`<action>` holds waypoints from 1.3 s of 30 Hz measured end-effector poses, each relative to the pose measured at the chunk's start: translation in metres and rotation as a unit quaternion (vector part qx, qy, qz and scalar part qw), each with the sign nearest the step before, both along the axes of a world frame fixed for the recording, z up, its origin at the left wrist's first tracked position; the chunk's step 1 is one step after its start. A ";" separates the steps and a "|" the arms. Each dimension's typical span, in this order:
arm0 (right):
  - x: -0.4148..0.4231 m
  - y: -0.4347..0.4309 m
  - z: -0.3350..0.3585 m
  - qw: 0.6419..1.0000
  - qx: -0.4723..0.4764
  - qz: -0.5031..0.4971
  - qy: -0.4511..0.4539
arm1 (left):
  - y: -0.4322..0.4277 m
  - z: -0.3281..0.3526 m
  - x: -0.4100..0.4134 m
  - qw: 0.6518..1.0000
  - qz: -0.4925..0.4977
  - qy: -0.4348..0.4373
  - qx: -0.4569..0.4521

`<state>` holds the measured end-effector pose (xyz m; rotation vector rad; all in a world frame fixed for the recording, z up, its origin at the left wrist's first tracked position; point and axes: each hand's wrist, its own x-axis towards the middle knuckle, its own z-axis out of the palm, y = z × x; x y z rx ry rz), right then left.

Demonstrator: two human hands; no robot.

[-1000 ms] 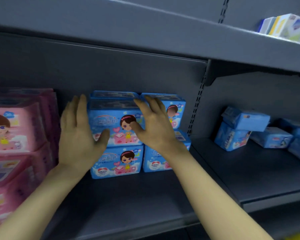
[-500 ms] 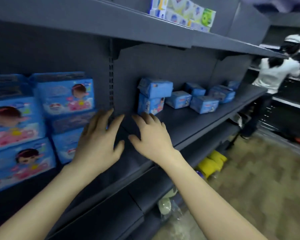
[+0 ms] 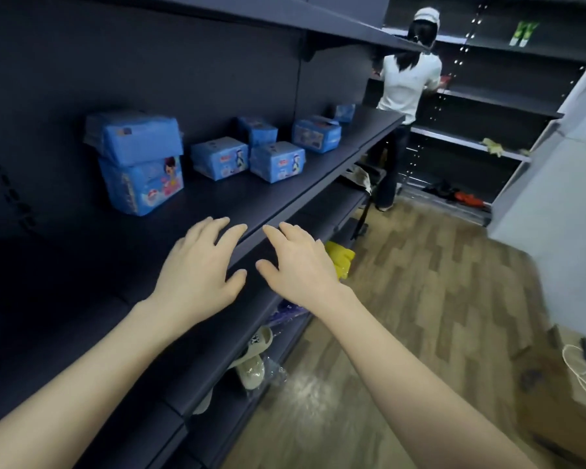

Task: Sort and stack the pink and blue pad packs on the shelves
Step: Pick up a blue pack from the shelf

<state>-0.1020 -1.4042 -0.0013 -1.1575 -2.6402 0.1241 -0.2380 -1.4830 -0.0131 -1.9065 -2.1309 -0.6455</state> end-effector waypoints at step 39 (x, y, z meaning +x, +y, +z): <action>0.134 0.315 -0.013 0.984 -0.040 -0.166 -0.044 | 0.371 -0.006 0.115 0.983 -0.148 0.058 -0.090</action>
